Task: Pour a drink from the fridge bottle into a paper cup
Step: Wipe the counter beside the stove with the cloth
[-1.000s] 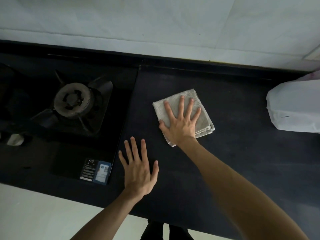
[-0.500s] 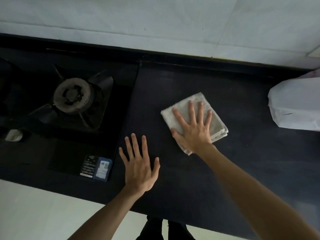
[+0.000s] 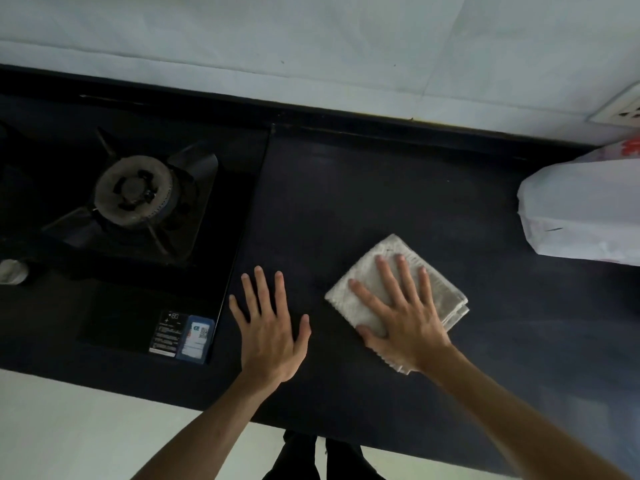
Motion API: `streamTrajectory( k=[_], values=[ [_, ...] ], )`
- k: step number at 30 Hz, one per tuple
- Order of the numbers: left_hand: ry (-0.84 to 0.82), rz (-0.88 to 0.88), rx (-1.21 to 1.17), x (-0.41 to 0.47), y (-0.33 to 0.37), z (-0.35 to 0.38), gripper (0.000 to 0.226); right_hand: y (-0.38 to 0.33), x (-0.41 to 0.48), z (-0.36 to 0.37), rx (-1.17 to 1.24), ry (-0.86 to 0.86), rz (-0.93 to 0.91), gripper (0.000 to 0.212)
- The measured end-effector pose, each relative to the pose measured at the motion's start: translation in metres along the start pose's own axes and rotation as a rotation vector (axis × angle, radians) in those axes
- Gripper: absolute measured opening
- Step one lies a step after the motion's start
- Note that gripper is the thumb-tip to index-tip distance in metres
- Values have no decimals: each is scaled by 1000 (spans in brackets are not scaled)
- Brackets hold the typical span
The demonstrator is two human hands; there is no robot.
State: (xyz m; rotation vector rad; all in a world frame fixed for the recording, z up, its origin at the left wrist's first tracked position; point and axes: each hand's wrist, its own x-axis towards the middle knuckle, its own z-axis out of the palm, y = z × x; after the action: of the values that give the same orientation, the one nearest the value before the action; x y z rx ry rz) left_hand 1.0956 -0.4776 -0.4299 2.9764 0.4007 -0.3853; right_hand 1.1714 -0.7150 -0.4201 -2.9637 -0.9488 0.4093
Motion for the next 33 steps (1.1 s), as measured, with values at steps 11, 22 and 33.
streamTrajectory(
  k=[11, 22, 33],
  values=[
    [-3, -6, 17, 0, 4, -1, 87, -45, 114, -19, 35, 20, 245, 79],
    [0, -11, 2, 1, 0, 0, 85, 0, 9, 0, 10, 0, 74, 80],
    [-2, 32, -4, -1, -1, 2, 87, -86, 39, -3, 93, 39, 104, 75]
  ],
)
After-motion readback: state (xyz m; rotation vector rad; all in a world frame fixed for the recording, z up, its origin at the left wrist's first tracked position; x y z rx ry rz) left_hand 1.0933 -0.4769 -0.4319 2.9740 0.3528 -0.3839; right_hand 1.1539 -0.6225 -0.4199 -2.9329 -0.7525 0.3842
